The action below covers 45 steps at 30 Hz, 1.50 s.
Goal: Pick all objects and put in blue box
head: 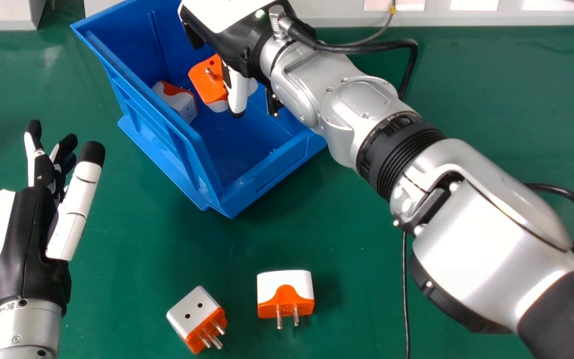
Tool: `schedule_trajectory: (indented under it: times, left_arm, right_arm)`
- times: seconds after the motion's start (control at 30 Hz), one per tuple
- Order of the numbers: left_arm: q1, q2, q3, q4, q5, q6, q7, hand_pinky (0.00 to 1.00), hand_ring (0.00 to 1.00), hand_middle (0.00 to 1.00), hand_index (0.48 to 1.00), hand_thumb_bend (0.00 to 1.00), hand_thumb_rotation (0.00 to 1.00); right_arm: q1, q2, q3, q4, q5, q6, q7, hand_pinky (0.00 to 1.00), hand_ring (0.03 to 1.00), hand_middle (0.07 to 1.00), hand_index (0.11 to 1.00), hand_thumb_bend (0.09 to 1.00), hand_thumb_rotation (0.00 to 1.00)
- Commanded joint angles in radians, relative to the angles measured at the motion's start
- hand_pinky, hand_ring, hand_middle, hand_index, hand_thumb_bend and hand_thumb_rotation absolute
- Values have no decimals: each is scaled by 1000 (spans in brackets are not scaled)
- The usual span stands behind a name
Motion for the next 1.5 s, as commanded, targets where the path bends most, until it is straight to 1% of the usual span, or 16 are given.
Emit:
schedule_trajectory:
  times: [0.0, 0.1, 0.2, 0.23, 0.27, 0.33, 0.5, 0.53, 0.57, 0.67, 0.83, 0.97, 1.03, 1.17, 1.3, 1.47]
  left_arm:
    - [4, -5, -2, -33, 2, -1, 6, 903, 968, 959, 959, 721, 850]
    - [7, -5, -4, -39, 1, 0, 4, 902, 968, 958, 959, 718, 849]
    - [7, -4, -5, -39, 0, -2, 3, 902, 968, 958, 959, 717, 848]
    - [6, -3, -5, -41, 1, -1, 3, 902, 968, 958, 960, 716, 847]
    - [6, -3, -5, -41, 1, -2, 2, 902, 968, 958, 960, 716, 847]
    - [5, -1, -4, -36, 0, -7, 0, 903, 968, 958, 960, 715, 847]
    - [-1, -1, -7, -20, 2, -23, -1, 903, 968, 958, 960, 715, 847]
    - [-3, -1, -8, -18, 3, -24, -1, 903, 968, 958, 960, 715, 847]
    - [-5, -1, -9, -16, 4, -26, -1, 903, 968, 958, 960, 715, 847]
    - [-8, 0, -12, -14, 9, -26, 2, 908, 969, 958, 961, 723, 848]
    - [-14, 3, -13, -15, 18, -18, 4, 909, 969, 960, 961, 727, 848]
    - [-15, 1, -14, -12, 22, -24, 4, 909, 969, 961, 962, 723, 848]
    - [-18, -1, -13, -8, 22, -26, 5, 909, 970, 962, 962, 706, 847]
    - [-19, -1, -15, -14, 23, -21, 4, 909, 971, 963, 962, 695, 846]
    - [-16, 0, -19, -26, 32, -11, 7, 909, 971, 965, 963, 673, 844]
    - [-16, 3, -20, -28, 37, -8, 6, 913, 972, 967, 965, 649, 842]
  right_arm:
    - [1, -5, -12, -16, 12, 6, -31, 78, 112, 191, 516, 592, 76]
    - [22, -1, -33, -15, 39, -6, -34, 124, 140, 209, 499, 564, 91]
    - [38, -6, -28, -16, 34, -17, -49, 117, 145, 211, 489, 544, 98]
    - [43, -8, -23, -17, 29, -18, -57, 126, 156, 263, 487, 539, 79]
    - [47, -10, -20, -18, 26, -19, -63, 126, 156, 263, 487, 539, 79]
    - [51, -13, -23, -20, 29, -18, -59, 137, 179, 311, 485, 532, 50]
    - [49, -15, -16, -25, 23, 10, -33, 155, 200, 333, 484, 530, 40]
    - [51, -16, -16, -26, 23, 11, -34, 260, 323, 426, 487, 524, 63]
    - [52, -17, -16, -27, 24, 11, -35, 260, 323, 426, 487, 524, 63]
    - [58, -19, -19, -28, 27, 9, -36, 480, 583, 665, 652, 511, 195]
    - [65, -22, -5, -25, 14, 12, -45, 665, 791, 857, 774, 507, 299]
    - [74, -30, 10, -26, 0, 6, -63, 700, 830, 897, 805, 510, 310]
    - [80, -33, 18, -27, -8, 6, -73, 728, 867, 933, 849, 514, 311]
    - [86, -38, 33, -27, -15, 9, -82, 757, 905, 957, 892, 518, 316]
    - [85, -39, 36, -28, -9, 12, -76, 821, 961, 983, 956, 524, 397]
    - [87, -37, 27, -33, 2, 14, -69, 859, 984, 993, 982, 529, 459]
